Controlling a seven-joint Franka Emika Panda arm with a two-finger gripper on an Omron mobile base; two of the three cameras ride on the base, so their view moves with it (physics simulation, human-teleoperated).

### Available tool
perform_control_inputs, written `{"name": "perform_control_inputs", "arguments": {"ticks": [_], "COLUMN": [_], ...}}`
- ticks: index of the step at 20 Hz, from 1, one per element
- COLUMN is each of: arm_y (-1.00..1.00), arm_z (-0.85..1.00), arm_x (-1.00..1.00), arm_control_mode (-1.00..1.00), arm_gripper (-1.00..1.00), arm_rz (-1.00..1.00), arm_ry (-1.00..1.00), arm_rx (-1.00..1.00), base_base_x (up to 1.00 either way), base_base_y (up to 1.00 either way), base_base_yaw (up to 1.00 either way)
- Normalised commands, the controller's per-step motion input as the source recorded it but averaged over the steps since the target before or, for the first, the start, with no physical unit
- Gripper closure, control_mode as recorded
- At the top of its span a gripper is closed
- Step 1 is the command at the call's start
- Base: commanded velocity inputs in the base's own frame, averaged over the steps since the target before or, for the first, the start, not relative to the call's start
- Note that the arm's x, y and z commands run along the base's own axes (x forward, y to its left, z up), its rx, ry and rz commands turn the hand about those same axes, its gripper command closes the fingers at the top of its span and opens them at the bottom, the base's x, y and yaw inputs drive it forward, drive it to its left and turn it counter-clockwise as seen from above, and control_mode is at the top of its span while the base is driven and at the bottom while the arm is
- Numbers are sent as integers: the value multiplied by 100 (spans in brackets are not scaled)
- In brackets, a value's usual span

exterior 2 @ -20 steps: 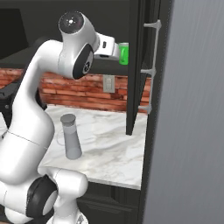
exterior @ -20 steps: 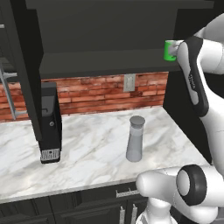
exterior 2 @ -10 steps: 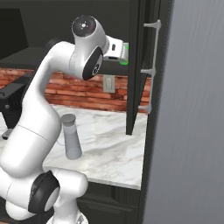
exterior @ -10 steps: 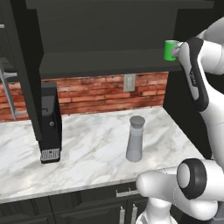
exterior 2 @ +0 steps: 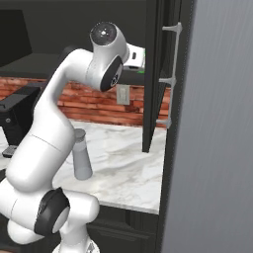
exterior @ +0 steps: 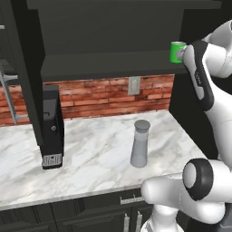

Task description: There is a tray on the dining counter. Grab the cup, mug, and pitcher and place them on the tray. The pitcher may be placed next to the tray if it cannot fit the tray.

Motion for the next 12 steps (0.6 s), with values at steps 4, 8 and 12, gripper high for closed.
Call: {"name": "perform_control_inputs", "arguments": {"ticks": [4,8,12], "arm_y": [0,0,0], "arm_z": [0,0,0], "arm_x": [29,29,25], "arm_control_mode": [-100,-100,-100], "arm_gripper": [-100,-100,-100], "arm_rz": [0,0,0], "arm_ry": [0,0,0], "arm_rx": [0,0,0], "base_base_x": [0,0,0], "base_base_y": [0,0,0], "base_base_yaw": [0,0,0]}}
